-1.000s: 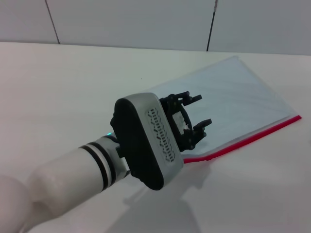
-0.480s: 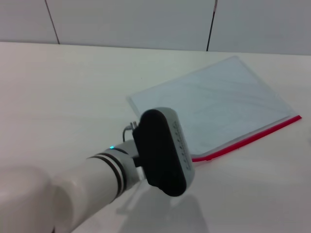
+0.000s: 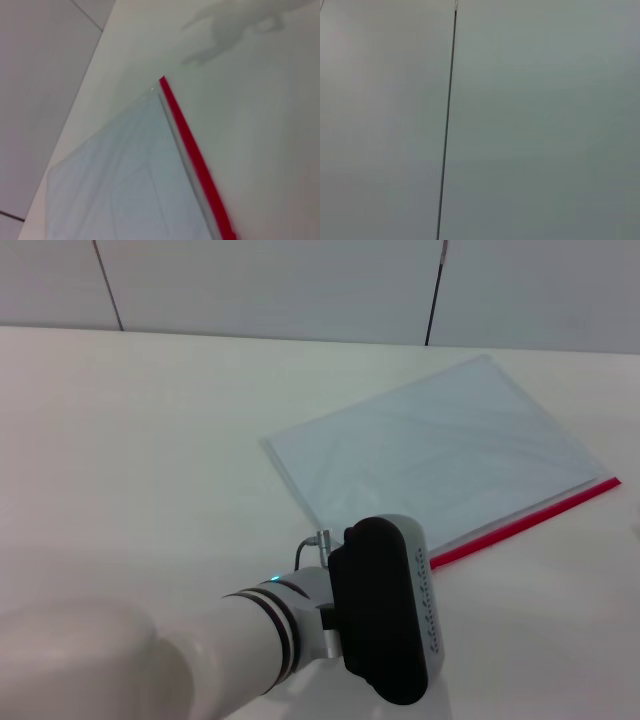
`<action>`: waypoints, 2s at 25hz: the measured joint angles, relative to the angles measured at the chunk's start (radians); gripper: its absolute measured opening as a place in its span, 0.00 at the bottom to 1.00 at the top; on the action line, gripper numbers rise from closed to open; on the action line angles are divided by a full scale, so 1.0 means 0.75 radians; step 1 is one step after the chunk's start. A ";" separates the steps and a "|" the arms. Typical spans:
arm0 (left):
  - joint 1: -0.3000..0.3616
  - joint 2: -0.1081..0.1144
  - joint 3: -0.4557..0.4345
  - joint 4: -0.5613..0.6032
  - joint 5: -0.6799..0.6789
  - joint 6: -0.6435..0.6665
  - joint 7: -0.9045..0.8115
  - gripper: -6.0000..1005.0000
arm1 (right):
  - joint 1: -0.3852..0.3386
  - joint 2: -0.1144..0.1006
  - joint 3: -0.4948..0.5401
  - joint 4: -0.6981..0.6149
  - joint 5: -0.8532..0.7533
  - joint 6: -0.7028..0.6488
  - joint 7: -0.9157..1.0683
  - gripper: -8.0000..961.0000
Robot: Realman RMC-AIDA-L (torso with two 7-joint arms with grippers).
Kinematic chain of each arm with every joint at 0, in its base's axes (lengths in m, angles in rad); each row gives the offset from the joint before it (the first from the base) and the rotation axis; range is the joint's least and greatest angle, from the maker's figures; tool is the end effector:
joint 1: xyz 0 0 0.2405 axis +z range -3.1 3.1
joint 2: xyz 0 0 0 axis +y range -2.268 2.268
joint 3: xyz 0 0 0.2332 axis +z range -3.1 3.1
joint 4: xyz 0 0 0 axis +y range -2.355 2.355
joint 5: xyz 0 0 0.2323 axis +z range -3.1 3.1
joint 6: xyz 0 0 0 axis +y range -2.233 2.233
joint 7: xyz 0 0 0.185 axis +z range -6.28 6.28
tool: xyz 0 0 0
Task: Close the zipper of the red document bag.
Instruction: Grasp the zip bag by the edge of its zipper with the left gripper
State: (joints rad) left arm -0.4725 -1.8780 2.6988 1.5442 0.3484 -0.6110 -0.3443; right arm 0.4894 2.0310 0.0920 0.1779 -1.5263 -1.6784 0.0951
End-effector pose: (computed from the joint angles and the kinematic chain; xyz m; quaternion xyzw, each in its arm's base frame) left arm -0.1135 0.2781 -0.1766 -0.9371 0.1144 0.0742 0.3214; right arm 0.2587 0.3482 0.0322 -0.6362 0.0687 0.4445 0.6268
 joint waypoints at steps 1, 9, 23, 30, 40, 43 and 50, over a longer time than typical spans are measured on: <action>0.003 -0.002 0.003 0.003 -0.007 -0.018 0.007 0.52 | 0.000 0.000 0.000 0.000 0.000 0.000 0.000 0.93; 0.014 -0.005 -0.007 -0.050 -0.004 -0.037 0.008 0.51 | -0.009 0.000 0.000 0.000 0.008 -0.007 0.000 0.93; 0.045 -0.012 -0.095 -0.232 0.114 0.251 -0.004 0.51 | -0.010 0.000 0.000 0.000 0.003 -0.014 0.000 0.93; 0.079 -0.031 -0.167 -0.322 0.175 0.435 -0.004 0.51 | -0.010 0.000 0.000 0.000 0.000 -0.014 0.000 0.93; 0.082 -0.061 -0.216 -0.417 0.161 0.509 -0.007 0.51 | -0.011 0.000 0.000 0.000 0.000 -0.016 0.000 0.93; 0.085 -0.065 -0.221 -0.422 0.163 0.512 -0.007 0.45 | -0.012 0.000 0.000 0.000 0.000 -0.016 0.000 0.93; 0.085 -0.067 -0.205 -0.434 0.178 0.517 0.001 0.24 | -0.012 0.000 0.000 0.000 0.000 -0.017 0.000 0.93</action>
State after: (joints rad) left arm -0.4091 -1.9283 2.5452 1.2188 0.4821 -0.2234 -0.3433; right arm 0.4801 2.0310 0.0920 0.1779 -1.5263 -1.6910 0.0951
